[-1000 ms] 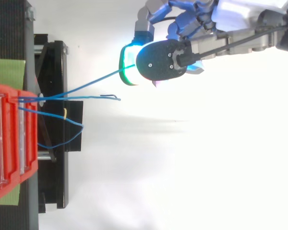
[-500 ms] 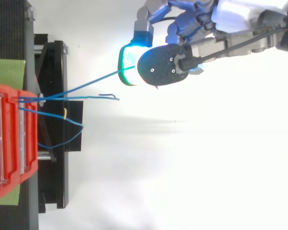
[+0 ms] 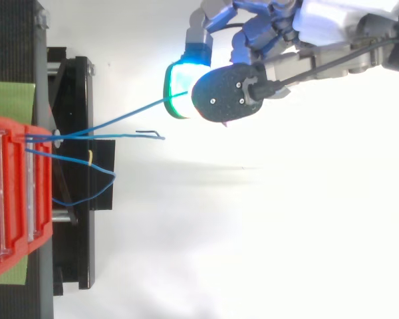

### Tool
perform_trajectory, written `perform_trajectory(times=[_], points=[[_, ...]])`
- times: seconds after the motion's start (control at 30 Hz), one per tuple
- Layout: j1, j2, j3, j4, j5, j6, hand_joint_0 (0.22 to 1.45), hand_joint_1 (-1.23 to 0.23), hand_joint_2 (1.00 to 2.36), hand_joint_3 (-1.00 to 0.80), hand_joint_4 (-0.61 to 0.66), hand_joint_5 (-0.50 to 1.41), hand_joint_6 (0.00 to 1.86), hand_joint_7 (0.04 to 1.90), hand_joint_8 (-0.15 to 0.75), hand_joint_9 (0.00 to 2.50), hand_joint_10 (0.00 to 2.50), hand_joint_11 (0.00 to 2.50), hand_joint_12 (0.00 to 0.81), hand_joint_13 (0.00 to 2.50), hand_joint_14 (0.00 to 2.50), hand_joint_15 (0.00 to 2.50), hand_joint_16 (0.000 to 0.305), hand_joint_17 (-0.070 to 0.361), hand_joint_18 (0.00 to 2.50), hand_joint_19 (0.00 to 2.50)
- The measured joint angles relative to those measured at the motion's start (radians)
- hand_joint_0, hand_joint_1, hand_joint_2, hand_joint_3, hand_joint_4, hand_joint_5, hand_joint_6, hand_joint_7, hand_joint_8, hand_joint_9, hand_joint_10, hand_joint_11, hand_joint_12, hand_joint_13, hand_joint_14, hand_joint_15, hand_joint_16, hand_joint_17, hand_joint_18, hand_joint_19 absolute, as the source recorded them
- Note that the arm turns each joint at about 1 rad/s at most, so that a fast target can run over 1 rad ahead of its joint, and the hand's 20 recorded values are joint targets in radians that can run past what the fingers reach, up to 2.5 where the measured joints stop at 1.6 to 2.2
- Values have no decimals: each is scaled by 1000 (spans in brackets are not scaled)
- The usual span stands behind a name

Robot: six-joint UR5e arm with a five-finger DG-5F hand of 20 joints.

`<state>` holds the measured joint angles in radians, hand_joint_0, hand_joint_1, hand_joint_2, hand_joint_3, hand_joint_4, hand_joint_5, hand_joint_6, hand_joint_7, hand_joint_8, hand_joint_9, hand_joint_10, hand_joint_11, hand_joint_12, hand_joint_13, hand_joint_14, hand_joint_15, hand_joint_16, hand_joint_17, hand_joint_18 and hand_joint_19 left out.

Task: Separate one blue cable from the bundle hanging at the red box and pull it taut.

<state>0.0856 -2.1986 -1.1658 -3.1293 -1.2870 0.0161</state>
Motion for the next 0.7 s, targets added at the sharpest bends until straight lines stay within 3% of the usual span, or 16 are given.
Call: perform_trajectory(times=[0.23, 0.37, 0.47, 0.63, 0.7], points=[[0, -1, 0, 0, 1, -22, 662, -604, 1000, -500, 21, -236, 917, 937, 265, 835, 1162, 1328, 328, 1034, 25, 951, 39, 88, 663, 518], [0, -1, 0, 0, 1, -30, 677, -623, 1008, -431, 4, -233, 927, 969, 263, 836, 1143, 1335, 335, 1021, 25, 946, 40, 89, 660, 526], [0, -1, -1, 0, 1, -31, 701, -711, 1000, -491, 9, -240, 925, 928, 255, 795, 1113, 1346, 334, 990, 25, 929, 40, 90, 643, 527], [0, -1, -1, -7, 1, -30, 600, -711, 1000, -500, 30, -240, 921, 918, 262, 794, 1104, 1345, 332, 979, 25, 919, 40, 90, 639, 535], [0, -1, -1, -7, 2, -28, 557, -628, 1000, -500, 47, -239, 919, 896, 273, 801, 1124, 1313, 340, 979, 24, 909, 41, 93, 643, 530]])
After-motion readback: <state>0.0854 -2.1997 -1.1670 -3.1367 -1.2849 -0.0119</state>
